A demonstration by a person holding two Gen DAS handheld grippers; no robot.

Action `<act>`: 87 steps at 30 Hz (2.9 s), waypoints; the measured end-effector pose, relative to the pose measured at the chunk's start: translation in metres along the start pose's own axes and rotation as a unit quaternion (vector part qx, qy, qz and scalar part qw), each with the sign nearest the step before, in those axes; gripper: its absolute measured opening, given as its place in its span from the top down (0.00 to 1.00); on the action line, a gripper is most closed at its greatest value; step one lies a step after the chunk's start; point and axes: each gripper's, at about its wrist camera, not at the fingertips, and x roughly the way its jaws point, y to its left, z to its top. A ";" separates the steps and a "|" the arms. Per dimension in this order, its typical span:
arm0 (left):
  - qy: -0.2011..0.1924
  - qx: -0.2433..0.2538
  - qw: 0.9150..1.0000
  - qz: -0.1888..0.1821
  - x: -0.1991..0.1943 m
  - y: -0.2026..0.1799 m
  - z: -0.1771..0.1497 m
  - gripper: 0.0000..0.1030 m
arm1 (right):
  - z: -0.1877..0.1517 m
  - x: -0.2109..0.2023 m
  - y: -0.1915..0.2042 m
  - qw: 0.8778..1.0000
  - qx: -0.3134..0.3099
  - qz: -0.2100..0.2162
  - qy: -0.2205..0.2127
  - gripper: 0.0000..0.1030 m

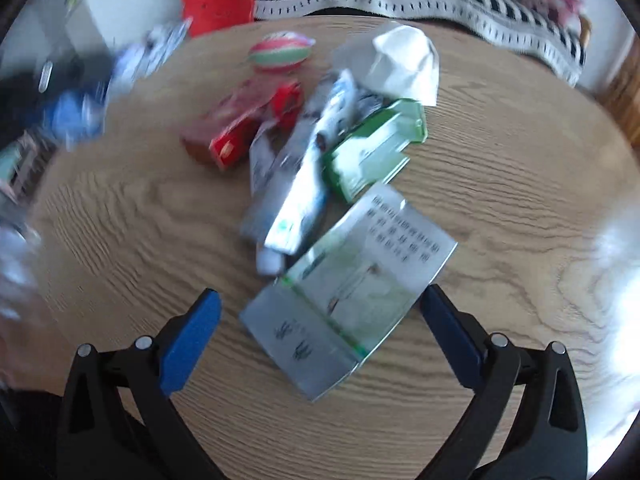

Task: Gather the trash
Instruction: 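Grasp the blue foil wrapper with the left tool while the right tool grasps the white-green cigarette carton, then carry wrapper and carton to the black bin and open both tools over it, then grasp the red Golden Leaf box with the left tool while the right tool grasps the green plastic tray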

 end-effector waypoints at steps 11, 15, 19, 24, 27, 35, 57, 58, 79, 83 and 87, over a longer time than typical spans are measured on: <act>-0.001 0.030 1.000 -0.007 -0.006 -0.032 -0.007 0.76 | -0.029 -0.031 -0.048 0.998 0.068 0.003 -0.015 0.39; 0.002 0.050 0.999 -0.022 -0.007 -0.061 -0.011 0.76 | -0.047 -0.059 -0.076 0.996 0.078 -0.003 -0.030 0.39; 0.013 0.082 0.996 -0.045 -0.005 -0.101 -0.022 0.76 | -0.074 -0.091 -0.118 0.993 0.107 -0.011 -0.048 0.39; 0.036 0.145 0.985 -0.086 -0.002 -0.178 -0.055 0.76 | -0.115 -0.124 -0.188 0.985 0.159 -0.038 -0.062 0.39; 0.051 0.185 0.975 -0.116 0.000 -0.232 -0.084 0.76 | -0.153 -0.143 -0.235 0.977 0.195 -0.057 -0.065 0.38; 0.090 0.276 0.937 -0.196 -0.001 -0.359 -0.167 0.76 | -0.265 -0.174 -0.332 0.952 0.288 -0.088 -0.059 0.38; 0.145 0.325 0.905 -0.231 0.029 -0.436 -0.231 0.76 | -0.348 -0.105 -0.382 0.928 0.365 -0.004 0.079 0.38; 0.146 0.325 0.906 -0.231 0.029 -0.438 -0.232 0.76 | -0.345 -0.103 -0.380 0.927 0.365 -0.004 0.080 0.38; 0.203 0.350 0.876 -0.263 0.051 -0.456 -0.272 0.57 | -0.358 -0.144 -0.422 0.885 0.463 -0.053 0.021 0.15; 0.187 0.343 0.882 -0.262 0.047 -0.457 -0.266 0.28 | -0.358 -0.153 -0.422 0.883 0.464 -0.069 0.009 0.15; 0.175 0.327 0.892 -0.260 0.039 -0.448 -0.251 0.22 | -0.343 -0.162 -0.413 0.888 0.453 -0.079 -0.007 0.15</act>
